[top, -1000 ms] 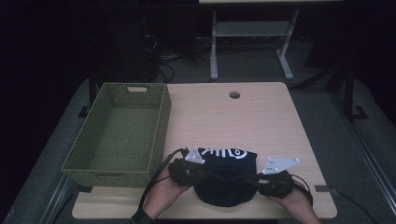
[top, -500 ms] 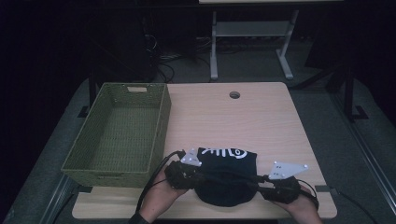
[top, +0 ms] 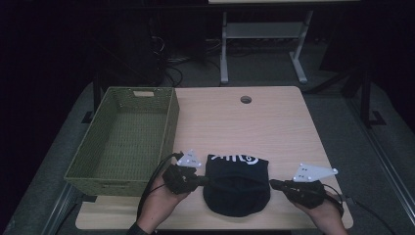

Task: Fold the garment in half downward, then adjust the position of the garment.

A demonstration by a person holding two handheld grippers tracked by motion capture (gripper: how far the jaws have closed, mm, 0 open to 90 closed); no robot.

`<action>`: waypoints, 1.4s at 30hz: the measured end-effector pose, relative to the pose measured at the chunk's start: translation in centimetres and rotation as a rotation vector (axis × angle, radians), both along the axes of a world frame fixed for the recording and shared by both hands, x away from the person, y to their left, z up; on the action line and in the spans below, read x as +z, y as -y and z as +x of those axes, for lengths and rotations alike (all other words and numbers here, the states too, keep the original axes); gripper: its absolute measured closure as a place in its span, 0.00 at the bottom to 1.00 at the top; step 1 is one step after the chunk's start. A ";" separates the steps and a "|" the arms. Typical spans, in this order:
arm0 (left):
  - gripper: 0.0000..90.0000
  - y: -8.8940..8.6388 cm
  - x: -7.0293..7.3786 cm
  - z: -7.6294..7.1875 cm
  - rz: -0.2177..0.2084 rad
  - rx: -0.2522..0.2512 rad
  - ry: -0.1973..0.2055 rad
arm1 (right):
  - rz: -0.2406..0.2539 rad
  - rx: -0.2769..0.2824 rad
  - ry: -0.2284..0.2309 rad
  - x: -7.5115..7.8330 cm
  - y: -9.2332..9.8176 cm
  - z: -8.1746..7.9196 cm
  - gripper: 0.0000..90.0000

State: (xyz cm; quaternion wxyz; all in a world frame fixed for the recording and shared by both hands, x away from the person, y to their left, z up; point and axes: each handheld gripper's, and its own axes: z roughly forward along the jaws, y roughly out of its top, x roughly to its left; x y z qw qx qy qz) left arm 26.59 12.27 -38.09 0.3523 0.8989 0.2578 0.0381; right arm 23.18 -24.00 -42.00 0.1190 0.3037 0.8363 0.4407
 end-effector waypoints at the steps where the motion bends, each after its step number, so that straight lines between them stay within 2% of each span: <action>1: 1.00 0.1 0.1 0.2 0.001 0.000 0.004 | 0.004 -0.005 0.004 0.1 0.2 0.1 1.00; 7: 1.00 0.9 0.5 1.3 -0.012 0.015 0.030 | -0.011 -0.012 0.011 0.0 0.2 1.2 1.00; 11: 1.00 1.6 0.2 2.5 -0.021 0.025 0.029 | -0.015 -0.010 0.008 -0.1 -0.2 1.9 1.00; 16: 1.00 2.4 -0.4 3.9 -0.019 0.037 0.030 | -0.017 0.013 0.009 -0.3 -0.8 2.6 1.00; 22: 1.00 3.4 -1.0 5.8 -0.020 0.048 0.029 | -0.026 0.052 -0.002 -0.8 -2.0 2.6 1.00; 29: 1.00 5.1 -2.9 7.5 0.027 0.018 -0.005 | -0.019 0.092 -0.030 -1.5 -2.7 2.1 1.00; 32: 1.00 5.6 -3.7 7.5 0.034 0.011 -0.028 | -0.019 0.110 -0.054 -2.1 -3.0 1.7 1.00; 35: 1.00 5.8 -4.5 7.5 0.055 0.000 -0.041 | -0.017 0.123 -0.078 -2.7 -3.2 1.5 1.00; 37: 1.00 6.1 -5.0 7.5 0.049 0.013 -0.048 | -0.012 0.132 -0.097 -3.2 -3.4 1.4 1.00; 38: 1.00 6.0 -5.2 7.6 0.065 0.000 -0.050 | -0.014 0.135 -0.106 -3.4 -3.5 1.3 1.00; 39: 1.00 6.1 -5.4 7.6 0.061 0.002 -0.054 | -0.017 0.138 -0.108 -3.5 -3.6 1.2 1.00; 42: 1.00 6.4 -5.7 7.7 0.086 -0.016 -0.036 | -0.025 0.150 -0.129 -4.2 -4.1 1.0 1.00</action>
